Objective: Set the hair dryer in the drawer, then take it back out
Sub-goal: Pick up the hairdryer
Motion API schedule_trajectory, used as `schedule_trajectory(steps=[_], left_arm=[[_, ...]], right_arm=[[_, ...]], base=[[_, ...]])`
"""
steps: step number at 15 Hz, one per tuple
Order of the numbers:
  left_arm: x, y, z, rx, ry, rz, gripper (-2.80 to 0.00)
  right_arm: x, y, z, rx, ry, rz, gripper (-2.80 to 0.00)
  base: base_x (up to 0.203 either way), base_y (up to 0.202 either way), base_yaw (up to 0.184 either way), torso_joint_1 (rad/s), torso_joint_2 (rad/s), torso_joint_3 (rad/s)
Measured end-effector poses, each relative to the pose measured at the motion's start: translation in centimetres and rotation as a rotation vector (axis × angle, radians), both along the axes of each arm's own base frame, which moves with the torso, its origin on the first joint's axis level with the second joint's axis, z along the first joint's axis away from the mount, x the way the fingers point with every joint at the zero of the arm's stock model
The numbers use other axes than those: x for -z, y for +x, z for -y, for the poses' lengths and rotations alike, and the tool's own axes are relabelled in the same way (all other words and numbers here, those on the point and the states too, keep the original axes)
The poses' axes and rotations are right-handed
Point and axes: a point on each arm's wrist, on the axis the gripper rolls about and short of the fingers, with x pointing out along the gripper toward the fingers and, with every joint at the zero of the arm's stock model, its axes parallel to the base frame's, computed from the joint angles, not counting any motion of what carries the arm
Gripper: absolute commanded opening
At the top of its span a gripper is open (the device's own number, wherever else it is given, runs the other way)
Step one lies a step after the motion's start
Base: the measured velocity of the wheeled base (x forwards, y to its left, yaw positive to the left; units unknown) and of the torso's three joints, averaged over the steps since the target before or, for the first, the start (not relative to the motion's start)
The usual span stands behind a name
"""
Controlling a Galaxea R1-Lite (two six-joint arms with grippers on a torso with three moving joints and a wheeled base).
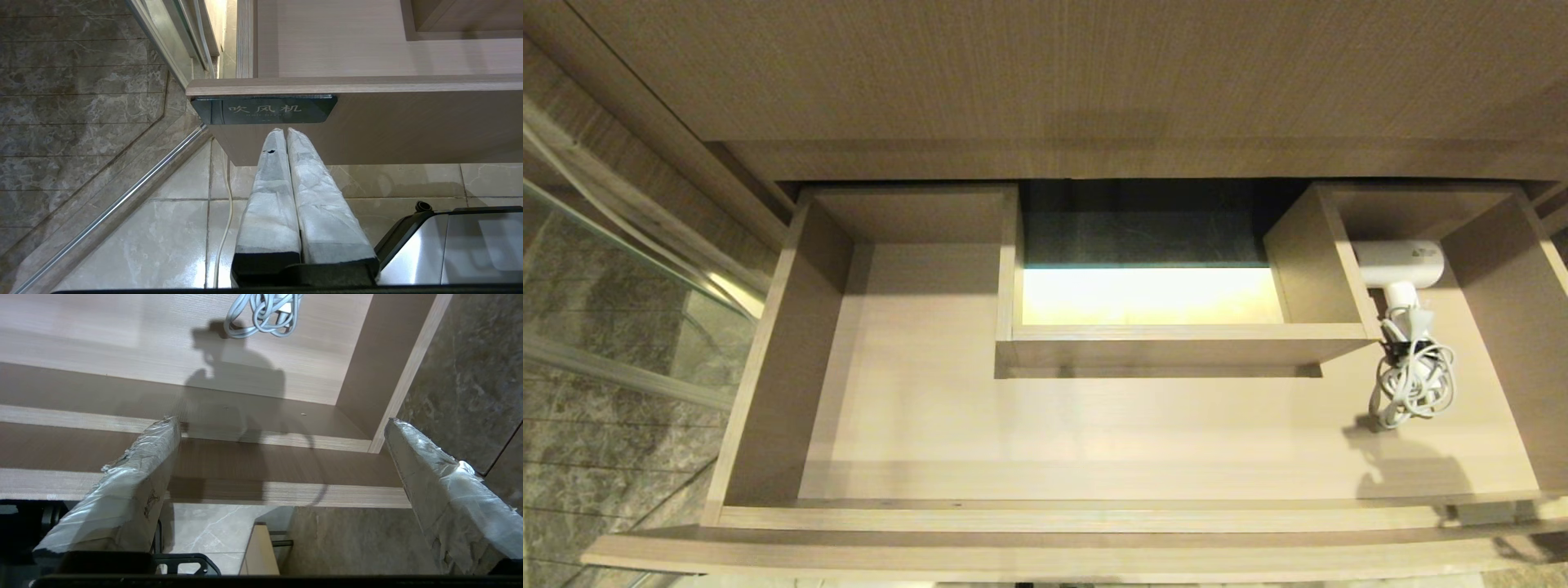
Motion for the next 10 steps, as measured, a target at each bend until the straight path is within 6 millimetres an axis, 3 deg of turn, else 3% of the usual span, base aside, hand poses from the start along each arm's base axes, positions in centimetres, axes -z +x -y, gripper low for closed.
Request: schedule_trajectory(steps=[10], left_arm=[[0.00,0.00,0.00,0.000,0.000,0.000,-2.80]], right_arm=[[-0.38,0.97,1.01,0.078,-0.007,0.104,-2.80]], base=[[0.000,0.000,0.000,0.000,0.00,0.000]])
